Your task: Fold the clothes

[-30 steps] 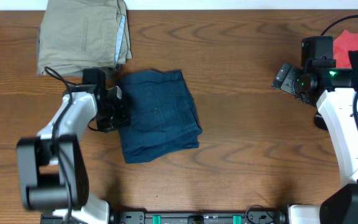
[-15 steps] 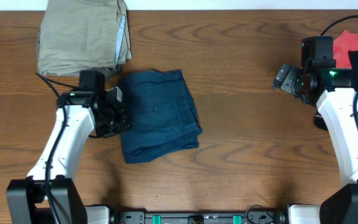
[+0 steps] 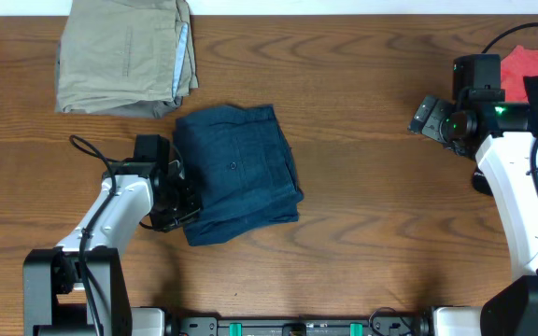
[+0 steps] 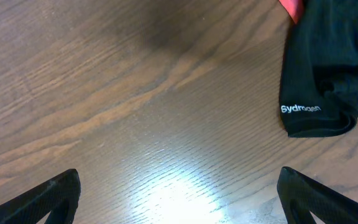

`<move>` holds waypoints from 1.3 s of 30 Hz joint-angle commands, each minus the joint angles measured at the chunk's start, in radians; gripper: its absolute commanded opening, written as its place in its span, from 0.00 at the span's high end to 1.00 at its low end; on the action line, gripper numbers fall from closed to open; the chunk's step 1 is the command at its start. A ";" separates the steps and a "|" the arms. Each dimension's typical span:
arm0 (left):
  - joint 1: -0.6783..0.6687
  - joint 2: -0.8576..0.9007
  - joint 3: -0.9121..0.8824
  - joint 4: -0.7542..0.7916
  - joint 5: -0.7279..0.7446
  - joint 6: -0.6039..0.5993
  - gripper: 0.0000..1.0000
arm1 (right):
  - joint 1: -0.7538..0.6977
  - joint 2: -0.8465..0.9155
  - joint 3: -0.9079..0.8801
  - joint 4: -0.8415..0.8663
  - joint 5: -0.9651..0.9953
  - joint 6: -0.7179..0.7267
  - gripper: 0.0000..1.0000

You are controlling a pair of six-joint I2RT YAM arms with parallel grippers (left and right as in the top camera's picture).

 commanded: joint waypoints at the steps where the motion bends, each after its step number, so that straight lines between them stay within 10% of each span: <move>1: 0.000 0.006 -0.009 -0.013 -0.002 -0.031 0.94 | 0.002 0.000 0.002 0.000 0.004 0.007 0.01; 10: 0.000 -0.171 0.047 -0.068 0.004 -0.031 0.94 | 0.002 -0.001 0.002 0.000 0.003 0.007 0.01; 18: 0.000 -0.300 0.048 0.224 -0.145 -0.031 0.94 | 0.002 -0.001 0.002 0.000 0.004 0.007 0.01; 39: 0.000 0.212 0.035 0.783 -0.212 -0.031 0.94 | 0.002 -0.001 0.002 0.000 0.004 0.007 0.01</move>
